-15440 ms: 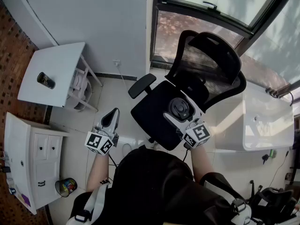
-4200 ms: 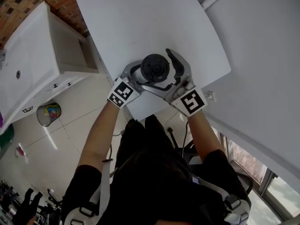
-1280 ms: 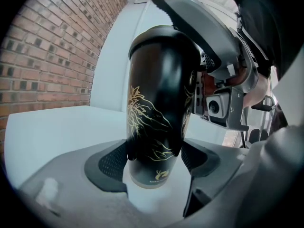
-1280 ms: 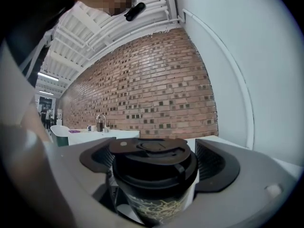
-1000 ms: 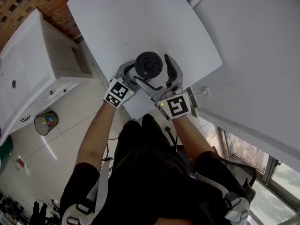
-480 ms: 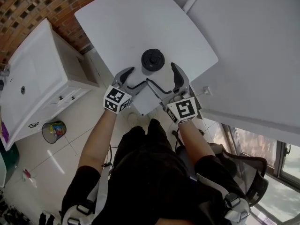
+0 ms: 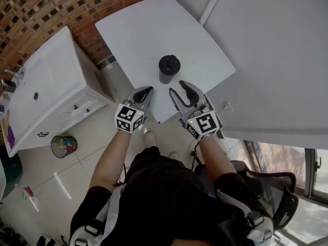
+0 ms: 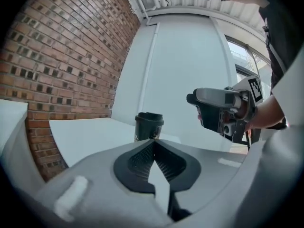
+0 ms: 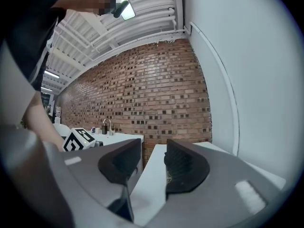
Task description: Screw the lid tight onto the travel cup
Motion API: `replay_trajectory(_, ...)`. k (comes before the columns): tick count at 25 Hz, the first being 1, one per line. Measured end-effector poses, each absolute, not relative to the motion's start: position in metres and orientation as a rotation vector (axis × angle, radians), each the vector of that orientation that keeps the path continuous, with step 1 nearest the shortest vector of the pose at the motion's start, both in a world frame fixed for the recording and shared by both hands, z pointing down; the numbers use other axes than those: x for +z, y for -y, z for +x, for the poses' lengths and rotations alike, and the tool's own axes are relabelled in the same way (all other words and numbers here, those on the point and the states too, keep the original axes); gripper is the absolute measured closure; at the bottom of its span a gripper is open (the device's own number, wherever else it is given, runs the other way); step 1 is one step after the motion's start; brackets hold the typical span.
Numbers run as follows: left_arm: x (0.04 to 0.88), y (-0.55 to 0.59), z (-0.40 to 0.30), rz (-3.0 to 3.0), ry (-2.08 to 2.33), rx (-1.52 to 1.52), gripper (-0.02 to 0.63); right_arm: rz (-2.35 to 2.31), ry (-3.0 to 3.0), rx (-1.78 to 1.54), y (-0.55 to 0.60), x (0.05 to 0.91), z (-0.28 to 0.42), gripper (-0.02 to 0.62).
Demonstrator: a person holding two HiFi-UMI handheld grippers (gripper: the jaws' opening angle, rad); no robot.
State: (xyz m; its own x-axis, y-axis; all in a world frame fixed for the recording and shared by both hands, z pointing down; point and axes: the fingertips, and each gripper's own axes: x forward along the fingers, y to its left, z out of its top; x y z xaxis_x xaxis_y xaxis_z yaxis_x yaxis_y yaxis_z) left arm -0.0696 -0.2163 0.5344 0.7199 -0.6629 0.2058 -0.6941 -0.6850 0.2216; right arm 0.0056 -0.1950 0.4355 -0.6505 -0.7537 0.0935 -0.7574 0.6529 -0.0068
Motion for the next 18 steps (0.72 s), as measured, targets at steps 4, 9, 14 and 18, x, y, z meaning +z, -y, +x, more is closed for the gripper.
replay_trajectory(4,0.518,0.196,-0.065,2.652,1.093,0.110,0.604,1.236,2.781,0.030,0.173,0.429,0.013,0.588)
replay_trajectory(9,0.497,0.160,-0.052,2.657,1.151,0.069,0.604,1.204,2.794,0.018,0.135,0.419,0.034,0.597)
replay_trajectory(14,0.462,0.109,-0.030,2.686,1.212,0.081,0.604,1.182,2.809,-0.014,0.087,0.402,0.062,0.597)
replay_trajectory(18,0.439,0.065,-0.007,2.703,1.208,0.027,0.604,1.158,2.831,-0.035,0.051,0.392,0.081,0.597)
